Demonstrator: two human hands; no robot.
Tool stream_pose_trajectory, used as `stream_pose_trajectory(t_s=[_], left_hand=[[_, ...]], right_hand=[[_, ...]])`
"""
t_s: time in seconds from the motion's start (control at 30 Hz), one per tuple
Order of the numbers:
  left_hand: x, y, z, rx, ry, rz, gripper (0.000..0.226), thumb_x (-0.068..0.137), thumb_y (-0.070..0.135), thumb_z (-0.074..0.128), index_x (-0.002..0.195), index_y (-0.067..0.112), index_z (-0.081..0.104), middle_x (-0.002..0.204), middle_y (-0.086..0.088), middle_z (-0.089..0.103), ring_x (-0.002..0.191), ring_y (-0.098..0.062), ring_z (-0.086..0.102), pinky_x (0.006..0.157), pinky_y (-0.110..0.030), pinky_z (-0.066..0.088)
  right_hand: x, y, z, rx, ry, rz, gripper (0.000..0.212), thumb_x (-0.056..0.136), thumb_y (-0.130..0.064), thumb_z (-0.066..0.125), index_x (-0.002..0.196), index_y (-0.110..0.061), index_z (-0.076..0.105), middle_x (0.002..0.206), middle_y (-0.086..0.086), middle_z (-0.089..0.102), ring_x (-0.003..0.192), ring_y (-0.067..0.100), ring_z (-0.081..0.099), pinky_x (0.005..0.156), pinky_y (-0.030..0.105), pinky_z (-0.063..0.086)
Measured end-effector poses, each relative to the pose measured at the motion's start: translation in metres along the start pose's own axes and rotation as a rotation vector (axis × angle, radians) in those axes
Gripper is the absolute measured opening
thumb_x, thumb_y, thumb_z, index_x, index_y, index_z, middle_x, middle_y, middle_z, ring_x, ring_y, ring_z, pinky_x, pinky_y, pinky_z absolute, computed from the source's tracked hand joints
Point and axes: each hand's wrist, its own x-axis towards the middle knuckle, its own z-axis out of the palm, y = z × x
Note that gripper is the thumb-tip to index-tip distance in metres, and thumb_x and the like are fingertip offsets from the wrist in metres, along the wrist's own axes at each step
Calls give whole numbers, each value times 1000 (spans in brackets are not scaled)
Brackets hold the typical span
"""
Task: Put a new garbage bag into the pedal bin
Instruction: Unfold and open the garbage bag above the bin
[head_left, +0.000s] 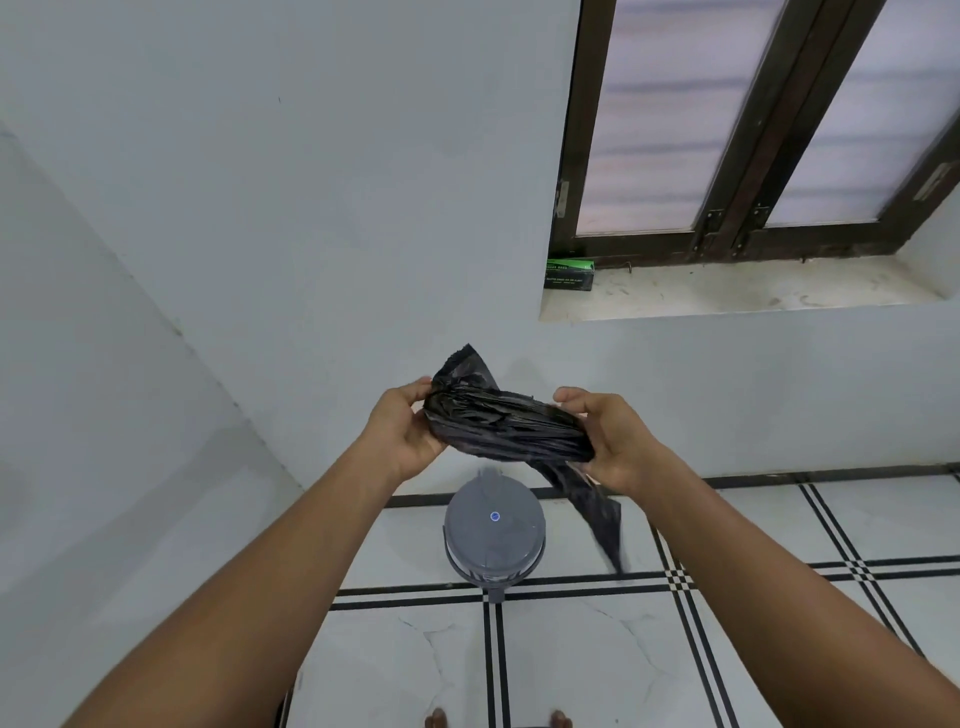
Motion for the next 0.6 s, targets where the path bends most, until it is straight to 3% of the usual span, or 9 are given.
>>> stream_pose_trajectory(t_s=[0.07,0.13,0.2,0.3,0.4,0.47,0.53,0.6], left_hand=[[-3,1,2,80,-50,13,25,95,8,62,119,15,62,101,-11,71,85,-30,72,82,-42,63],[-4,1,5,156,-95,62,26,91,4,70,113,18,63,99,-8,72,83,-25,72,84,-40,59],[-6,0,6,238,-165,114,31,89,-3,71,108,21,63,93,-6,69,79,-22,70,81,-36,58],[-9,-2,6,377,-224,182,35,85,-13,70,98,19,66,83,-4,63,79,-21,68,72,-31,60],[-11,-3,0,622,-131,280,38,85,-20,64,78,17,72,82,-3,72,82,-25,69,67,-28,59],[-12,-5,-3,908,-41,378,44,87,-18,60,74,19,80,83,1,78,88,-26,70,70,-27,58],[-13,-8,-2,1278,35,506,48,88,-13,55,90,25,85,91,6,75,89,-21,70,72,-24,57],[-14,-12,3,1628,118,587,45,90,-1,55,125,20,74,109,1,55,88,-21,62,77,-25,53]], right_hand=[[-4,-4,1,-381,-57,-53,16,93,-7,61,90,-17,73,88,1,74,80,16,69,71,25,57],[1,-2,2,-783,-55,-141,16,89,-7,73,93,-20,82,94,-2,80,89,11,72,88,23,56],[10,3,5,-984,75,-230,24,89,-8,71,93,-28,85,97,-5,80,89,9,72,89,20,55],[15,1,9,-982,392,-359,30,91,-10,60,109,-26,79,102,-4,75,90,15,69,77,22,53],[16,-8,4,-956,485,-334,40,89,-11,57,128,-19,57,97,0,64,84,16,62,63,28,50],[17,-12,0,-941,525,-274,44,88,-13,61,128,-10,45,95,4,60,80,17,59,59,30,49],[18,-10,-1,-882,550,-206,52,84,-18,70,126,-8,42,95,4,57,80,17,58,61,32,53],[18,-6,0,-922,570,-188,63,76,-26,80,122,-10,40,97,3,57,85,22,62,72,39,58]])
